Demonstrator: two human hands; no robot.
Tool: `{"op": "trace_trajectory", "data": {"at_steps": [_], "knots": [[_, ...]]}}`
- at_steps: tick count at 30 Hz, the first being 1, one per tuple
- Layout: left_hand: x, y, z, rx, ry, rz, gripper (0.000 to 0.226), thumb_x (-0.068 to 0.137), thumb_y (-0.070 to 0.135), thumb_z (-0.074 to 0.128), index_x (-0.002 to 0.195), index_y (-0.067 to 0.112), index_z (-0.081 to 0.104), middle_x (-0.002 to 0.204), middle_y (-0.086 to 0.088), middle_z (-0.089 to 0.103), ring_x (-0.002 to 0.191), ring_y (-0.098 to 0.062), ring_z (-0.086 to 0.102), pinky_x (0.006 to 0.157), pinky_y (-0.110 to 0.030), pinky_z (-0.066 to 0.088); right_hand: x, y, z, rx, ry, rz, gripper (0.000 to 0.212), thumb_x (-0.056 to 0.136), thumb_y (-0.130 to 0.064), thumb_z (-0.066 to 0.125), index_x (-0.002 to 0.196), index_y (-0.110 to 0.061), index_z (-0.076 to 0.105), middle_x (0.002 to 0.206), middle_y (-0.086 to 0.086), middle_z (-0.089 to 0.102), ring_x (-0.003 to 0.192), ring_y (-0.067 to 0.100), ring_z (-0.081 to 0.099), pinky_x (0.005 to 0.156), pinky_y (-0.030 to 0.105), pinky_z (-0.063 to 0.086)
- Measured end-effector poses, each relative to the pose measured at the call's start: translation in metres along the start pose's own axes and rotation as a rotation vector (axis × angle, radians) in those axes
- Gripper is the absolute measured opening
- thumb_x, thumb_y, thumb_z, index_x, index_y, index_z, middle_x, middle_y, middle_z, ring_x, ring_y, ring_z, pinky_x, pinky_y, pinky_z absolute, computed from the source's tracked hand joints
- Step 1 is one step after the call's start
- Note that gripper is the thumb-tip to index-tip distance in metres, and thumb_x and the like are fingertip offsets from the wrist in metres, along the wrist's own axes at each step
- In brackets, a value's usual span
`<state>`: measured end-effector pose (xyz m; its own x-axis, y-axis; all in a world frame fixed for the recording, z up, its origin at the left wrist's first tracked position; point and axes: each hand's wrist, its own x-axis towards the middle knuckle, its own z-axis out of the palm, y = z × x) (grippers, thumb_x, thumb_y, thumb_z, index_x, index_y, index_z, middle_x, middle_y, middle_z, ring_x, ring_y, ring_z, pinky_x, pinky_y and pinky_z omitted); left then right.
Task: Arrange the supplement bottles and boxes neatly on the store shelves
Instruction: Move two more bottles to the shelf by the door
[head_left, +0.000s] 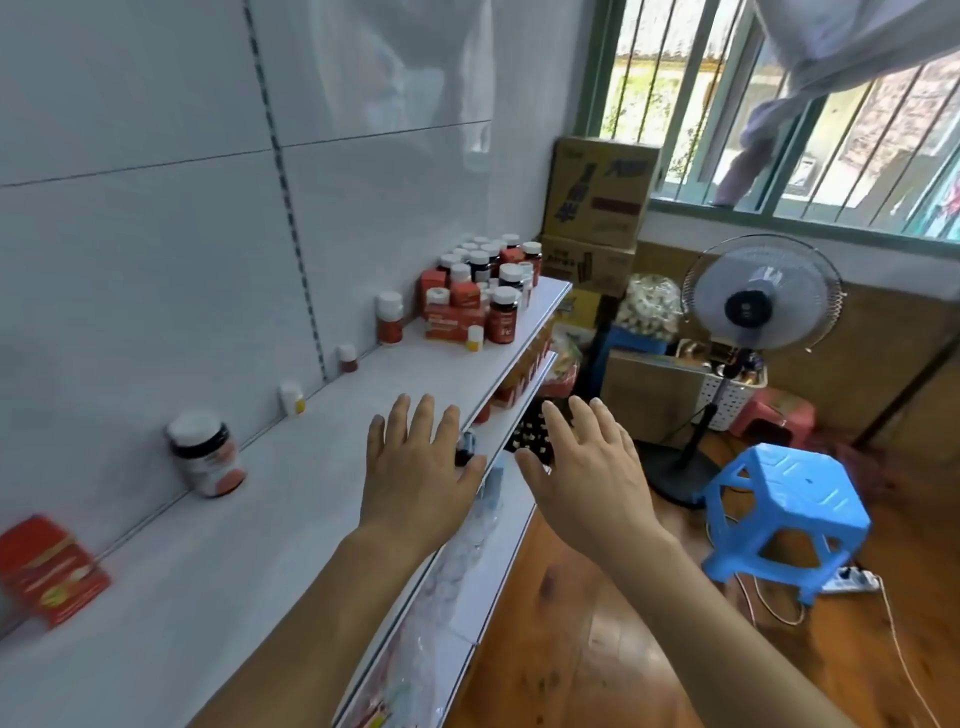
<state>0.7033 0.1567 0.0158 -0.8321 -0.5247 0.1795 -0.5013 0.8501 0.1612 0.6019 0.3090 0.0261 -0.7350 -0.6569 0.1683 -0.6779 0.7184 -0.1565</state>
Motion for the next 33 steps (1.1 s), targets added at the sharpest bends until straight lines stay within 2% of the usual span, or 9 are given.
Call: {"op": "trace_trajectory", "data": {"at_steps": [6,12,15,20,24,29,33], "knots": [[0.103,0.042,0.04,-0.013,-0.006,-0.006,0.068,0.099,0.061,0.026,0.157,0.026,0.017,0.166,-0.003,0.015,0.153,-0.026,0.005,0.123,-0.045,0.004,0.095,0.071,0.017,0.01,0.009,-0.019,0.069,0.101,-0.061,0.026,0.159,-0.025,0.015,0.167,0.007,0.016,0.155,0.029,0.003,0.126,0.045,0.012],[0.197,0.075,0.077,-0.069,0.018,-0.072,0.065,0.1,0.056,0.032,0.155,0.022,0.025,0.163,-0.003,0.025,0.15,-0.024,0.015,0.124,-0.041,0.01,0.193,0.137,0.03,-0.006,-0.035,-0.116,0.07,0.101,-0.061,0.028,0.16,-0.024,0.014,0.167,0.008,0.017,0.155,0.03,0.006,0.126,0.046,0.013],[0.236,0.081,0.094,-0.083,0.036,-0.092,0.065,0.1,0.055,0.035,0.154,0.02,0.029,0.161,-0.003,0.029,0.148,-0.023,0.02,0.122,-0.039,0.013,0.24,0.157,0.04,0.006,-0.048,-0.161,0.069,0.102,-0.059,0.03,0.159,-0.024,0.017,0.164,0.007,0.023,0.154,0.031,0.011,0.125,0.046,0.016],[0.303,0.073,0.125,-0.12,0.085,-0.178,0.061,0.099,0.051,0.041,0.149,0.017,0.039,0.156,-0.003,0.038,0.145,-0.022,0.028,0.121,-0.037,0.021,0.317,0.175,0.065,0.003,-0.057,-0.26,0.066,0.102,-0.055,0.037,0.157,-0.023,0.022,0.161,0.007,0.031,0.152,0.03,0.018,0.125,0.044,0.019],[0.357,0.062,0.151,-0.141,0.164,-0.236,0.058,0.096,0.046,0.049,0.142,0.011,0.048,0.147,-0.007,0.049,0.139,-0.025,0.037,0.117,-0.039,0.028,0.384,0.179,0.081,0.008,-0.081,-0.314,0.064,0.103,-0.051,0.039,0.157,-0.023,0.021,0.162,0.008,0.028,0.152,0.032,0.015,0.124,0.046,0.02],[0.418,0.057,0.17,-0.126,0.21,-0.329,0.063,0.093,0.05,0.055,0.142,0.01,0.046,0.146,-0.009,0.049,0.139,-0.028,0.036,0.117,-0.043,0.03,0.462,0.178,0.099,-0.022,-0.124,-0.419,0.064,0.102,-0.046,0.043,0.157,-0.023,0.021,0.162,0.007,0.027,0.151,0.032,0.016,0.124,0.045,0.021],[0.44,0.053,0.185,-0.142,0.225,-0.345,0.079,0.089,0.059,0.056,0.148,0.01,0.038,0.147,-0.01,0.048,0.141,-0.031,0.035,0.118,-0.045,0.03,0.508,0.176,0.118,-0.01,-0.137,-0.479,0.063,0.101,-0.041,0.048,0.156,-0.024,0.023,0.157,0.006,0.033,0.146,0.03,0.026,0.119,0.044,0.031]]}}
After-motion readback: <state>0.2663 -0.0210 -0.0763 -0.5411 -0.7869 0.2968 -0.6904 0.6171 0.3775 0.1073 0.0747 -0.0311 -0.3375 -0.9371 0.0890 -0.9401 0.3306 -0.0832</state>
